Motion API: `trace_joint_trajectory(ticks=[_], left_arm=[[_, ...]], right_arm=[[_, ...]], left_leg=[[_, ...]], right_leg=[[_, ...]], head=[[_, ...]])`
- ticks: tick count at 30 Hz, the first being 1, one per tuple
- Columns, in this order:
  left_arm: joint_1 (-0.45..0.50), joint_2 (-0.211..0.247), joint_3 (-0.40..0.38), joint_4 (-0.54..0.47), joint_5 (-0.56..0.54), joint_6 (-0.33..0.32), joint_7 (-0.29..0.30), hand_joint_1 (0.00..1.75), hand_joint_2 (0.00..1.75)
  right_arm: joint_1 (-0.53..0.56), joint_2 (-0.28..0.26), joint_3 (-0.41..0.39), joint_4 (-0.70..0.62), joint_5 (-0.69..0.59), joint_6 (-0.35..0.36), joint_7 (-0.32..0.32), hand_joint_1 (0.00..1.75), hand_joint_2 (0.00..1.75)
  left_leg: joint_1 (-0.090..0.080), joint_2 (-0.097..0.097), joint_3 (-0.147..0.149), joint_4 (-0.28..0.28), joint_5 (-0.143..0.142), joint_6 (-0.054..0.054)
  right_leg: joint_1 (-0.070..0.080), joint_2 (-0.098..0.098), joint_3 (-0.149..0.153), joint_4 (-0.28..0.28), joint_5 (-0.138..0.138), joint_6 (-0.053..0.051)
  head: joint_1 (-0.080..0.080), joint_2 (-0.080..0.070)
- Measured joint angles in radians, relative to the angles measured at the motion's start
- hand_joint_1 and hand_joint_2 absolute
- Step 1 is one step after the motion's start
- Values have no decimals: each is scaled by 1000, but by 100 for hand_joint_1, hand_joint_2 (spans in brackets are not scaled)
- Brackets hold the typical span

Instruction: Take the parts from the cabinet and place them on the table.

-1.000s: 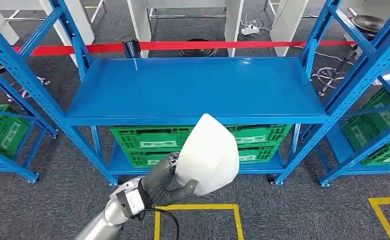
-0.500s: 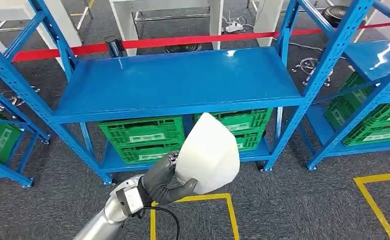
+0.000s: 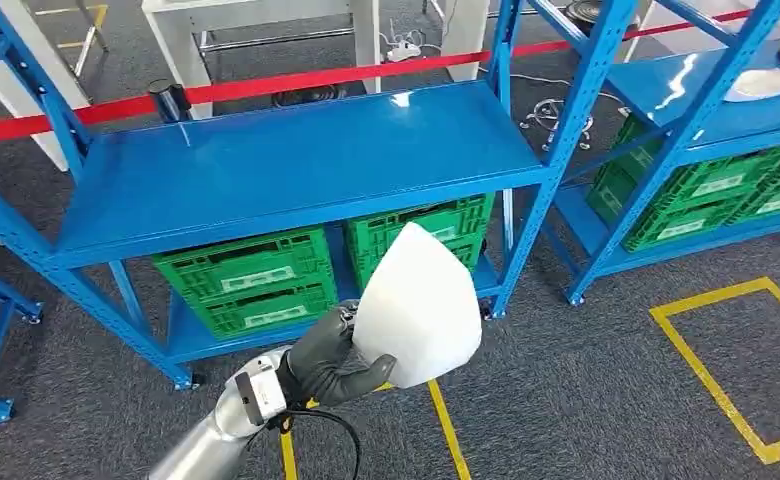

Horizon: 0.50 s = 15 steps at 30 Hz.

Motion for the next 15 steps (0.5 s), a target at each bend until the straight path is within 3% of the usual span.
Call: trace_joint_trajectory(ticks=[1, 4, 5, 6, 7, 9, 10, 11, 12, 13, 14, 15], left_arm=[[-1, 3, 0, 0, 2, 5, -1, 175, 175], [3, 4, 2, -4, 15, 25, -7, 175, 175], [10, 6, 3, -15, 15, 36, -7, 175, 175], [16, 8, 3, -24, 14, 41, -7, 175, 175], [24, 13, 4, -32, 14, 45, -10, 175, 175], [47, 23, 6, -44, 10, 50, -10, 175, 175], [62, 28, 7, -53, 3, 51, -10, 175, 175], [74, 30, 9, -62, -4, 51, -8, 175, 175], [81, 31, 9, -69, -13, 51, 0, 175, 175], [84, 33, 10, -78, -27, 47, 9, 175, 175], [85, 36, 10, -86, -41, 39, 20, 175, 175], [85, 41, 10, -93, -53, 29, 29, 175, 175]], right_arm=[[0, 1, -1, 0, 0, 6, -3, 0, 175], [7, 2, -2, 0, 3, 35, -11, 0, 175], [8, 3, -2, 0, 6, 43, -12, 0, 175], [8, 3, -2, 0, 7, 48, -11, 0, 175], [6, 3, -2, 0, 10, 51, -12, 0, 175], [1, 4, -2, 0, 16, 58, -12, 0, 175], [2, 5, -2, 0, 21, 61, -11, 0, 175], [4, 6, -2, 0, 23, 64, -11, 0, 175], [5, 6, -2, 0, 28, 67, -10, 0, 175], [4, 7, -2, 0, 31, 70, -10, 0, 175], [2, 8, -1, 0, 36, 74, -11, 0, 175], [2, 11, -1, 0, 39, 80, -12, 0, 175]], left_leg=[[-4, 6, 0, 8, -6, -7], [-2, 28, 6, 1, 0, -23], [2, 9, 1, 5, -6, -33], [5, -48, -6, 29, -28, -40], [6, -80, -32, 91, -71, -42], [6, -93, -110, 264, -151, -44], [6, -94, -135, 317, -161, -43], [6, -94, -136, 318, -149, -40], [6, -96, -118, 277, -117, -37], [6, -102, -80, 195, -68, -32], [6, -128, -29, 88, -17, -25], [7, -185, 1, 17, -3, -18]], right_leg=[[0, 14, -5, -6, 11, -17], [5, 40, -15, -1, 13, -38], [-2, 48, -14, -6, 19, -48], [-4, 54, -16, -6, 21, -51], [-5, 63, -19, -6, 23, -54], [-3, 89, -24, -5, 26, -58], [-2, 102, -25, -5, 26, -59], [-2, 115, -25, -5, 27, -58], [-2, 128, -25, -5, 28, -57], [-2, 143, -24, -4, 29, -55], [-2, 157, -23, -4, 31, -52], [-7, 166, -25, -4, 32, -49]], head=[[-2, 0], [-6, 0], [-5, 0], [-9, 0], [-13, 0], [-17, 0], [-19, 0], [-20, 0], [-21, 0], [-22, 0], [-23, 0], [-24, 0]])
